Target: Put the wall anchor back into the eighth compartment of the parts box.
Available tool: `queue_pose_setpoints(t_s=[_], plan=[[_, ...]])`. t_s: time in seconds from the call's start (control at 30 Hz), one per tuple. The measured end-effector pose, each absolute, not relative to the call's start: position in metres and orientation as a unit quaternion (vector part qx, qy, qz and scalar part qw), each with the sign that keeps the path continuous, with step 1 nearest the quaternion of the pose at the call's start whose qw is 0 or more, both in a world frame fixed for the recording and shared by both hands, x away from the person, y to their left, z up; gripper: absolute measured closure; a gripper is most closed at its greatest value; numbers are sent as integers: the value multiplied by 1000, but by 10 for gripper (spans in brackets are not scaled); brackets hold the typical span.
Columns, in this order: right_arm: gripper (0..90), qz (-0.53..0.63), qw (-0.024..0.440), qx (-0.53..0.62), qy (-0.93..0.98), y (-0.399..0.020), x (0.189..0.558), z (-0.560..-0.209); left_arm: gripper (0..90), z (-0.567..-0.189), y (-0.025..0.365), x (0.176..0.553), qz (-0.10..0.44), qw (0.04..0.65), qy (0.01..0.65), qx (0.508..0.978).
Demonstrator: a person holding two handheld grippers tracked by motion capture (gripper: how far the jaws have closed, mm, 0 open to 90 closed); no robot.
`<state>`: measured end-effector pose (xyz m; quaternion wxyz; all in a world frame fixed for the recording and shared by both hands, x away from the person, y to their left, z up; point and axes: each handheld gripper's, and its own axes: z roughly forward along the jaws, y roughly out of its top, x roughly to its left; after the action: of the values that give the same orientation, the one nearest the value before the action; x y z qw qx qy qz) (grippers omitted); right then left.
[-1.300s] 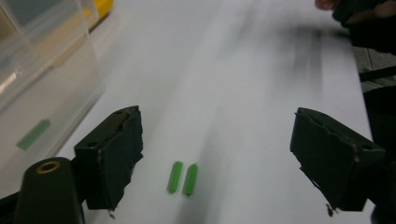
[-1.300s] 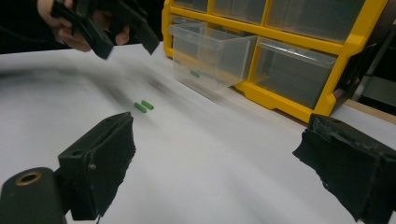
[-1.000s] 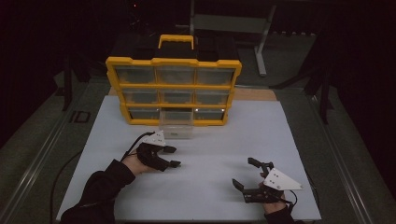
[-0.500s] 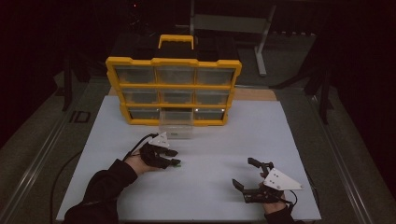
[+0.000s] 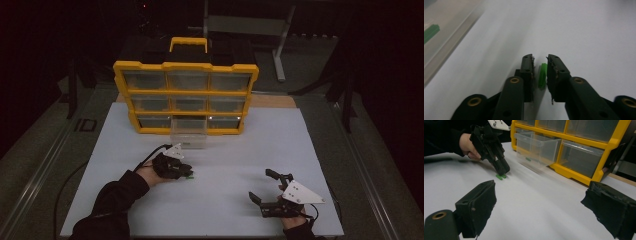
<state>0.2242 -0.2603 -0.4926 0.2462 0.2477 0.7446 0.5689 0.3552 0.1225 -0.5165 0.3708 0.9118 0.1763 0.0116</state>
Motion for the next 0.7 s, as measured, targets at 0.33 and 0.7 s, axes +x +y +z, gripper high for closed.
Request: queue_pose_setpoints(t_s=[0.33,0.7], plan=[[93,568,246,248,745,-260,224,-493,816,-518,119,356,12,357,165,919],[93,568,247,249,745,-260,224,-493,843,-514,117,357,15,347,140,927]])
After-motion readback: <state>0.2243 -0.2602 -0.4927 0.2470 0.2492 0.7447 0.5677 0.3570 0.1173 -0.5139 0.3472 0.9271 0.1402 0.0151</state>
